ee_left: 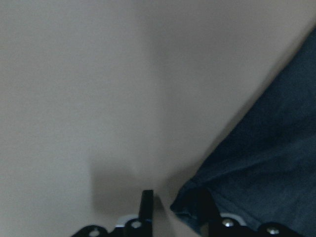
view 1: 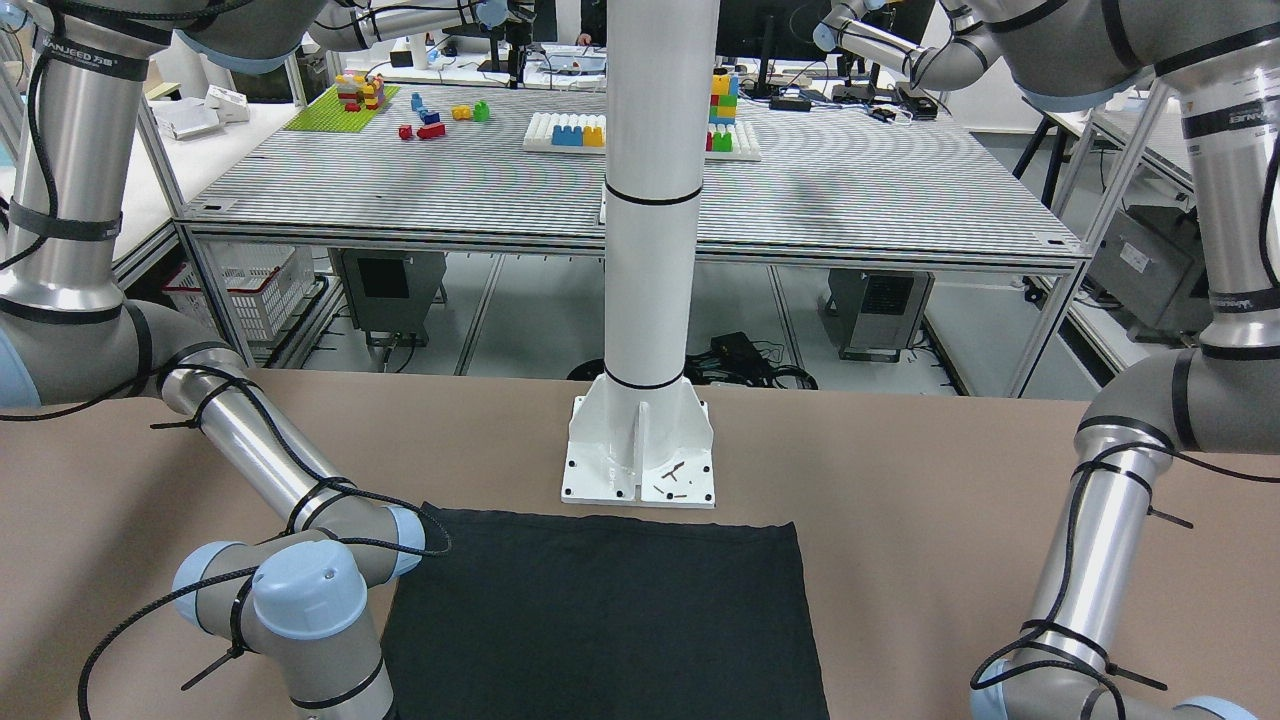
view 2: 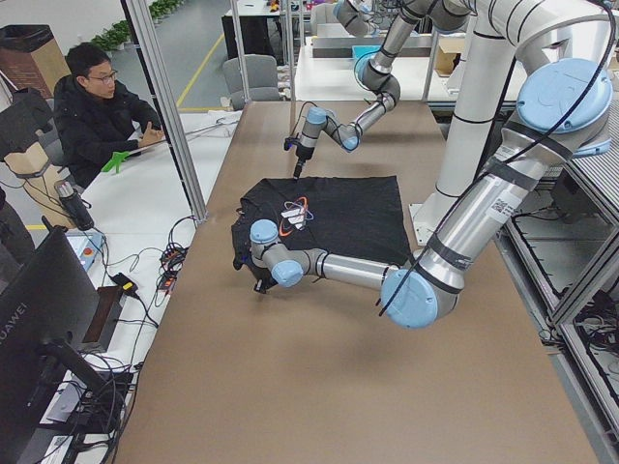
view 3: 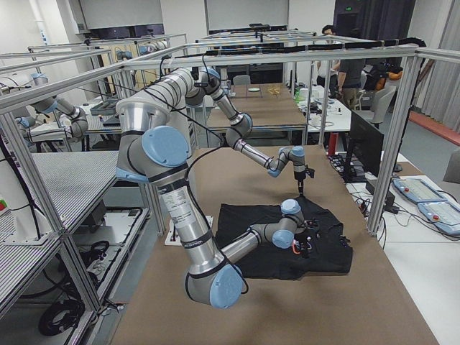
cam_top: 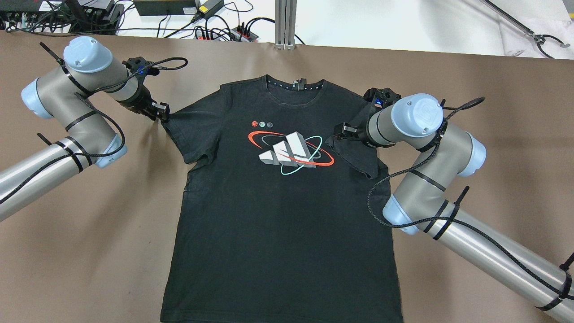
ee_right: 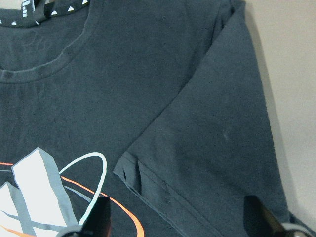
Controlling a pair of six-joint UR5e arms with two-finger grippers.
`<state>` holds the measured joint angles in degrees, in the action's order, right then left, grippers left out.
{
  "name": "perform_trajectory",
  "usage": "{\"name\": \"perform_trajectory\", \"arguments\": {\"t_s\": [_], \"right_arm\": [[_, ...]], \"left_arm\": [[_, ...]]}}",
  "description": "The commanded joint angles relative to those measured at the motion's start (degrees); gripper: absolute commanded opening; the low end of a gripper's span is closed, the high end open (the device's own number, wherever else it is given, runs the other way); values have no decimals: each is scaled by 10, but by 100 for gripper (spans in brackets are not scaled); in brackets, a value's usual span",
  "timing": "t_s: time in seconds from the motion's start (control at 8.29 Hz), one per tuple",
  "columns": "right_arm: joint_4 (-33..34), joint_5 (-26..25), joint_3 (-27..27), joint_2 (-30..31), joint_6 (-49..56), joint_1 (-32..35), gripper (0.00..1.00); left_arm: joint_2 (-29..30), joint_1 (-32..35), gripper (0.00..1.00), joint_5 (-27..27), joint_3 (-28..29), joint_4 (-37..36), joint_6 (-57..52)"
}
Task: Fold clothes
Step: 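Reach the left gripper to the other sleeve while the right gripper holds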
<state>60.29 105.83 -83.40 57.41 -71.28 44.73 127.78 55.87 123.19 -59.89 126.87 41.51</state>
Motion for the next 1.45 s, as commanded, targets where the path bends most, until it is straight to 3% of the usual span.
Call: {"name": "perform_trajectory", "arguments": {"t_s": [0.0,0.12,0.72,0.96,1.09,1.33], "right_arm": [[0,0,1,7,1,0,95],[0,0,1,7,1,0,95],[1,-1,2,7,1,0,95],[1,-1,3,9,9,4,95],[1,-1,3,11,22,5,95],[1,-1,4,15,39,9,95]], "left_arm": [[1,-1,21,-1,1,7,1],[2,0,0,0,-1,8,-1],[-18,3,0,-4,-115,-1,62],[-5,-45,0,-45,-146,-1,139],[26,-83,0,-84,-136,-14,168],[82,-94,0,-105,-116,-70,178]]}}
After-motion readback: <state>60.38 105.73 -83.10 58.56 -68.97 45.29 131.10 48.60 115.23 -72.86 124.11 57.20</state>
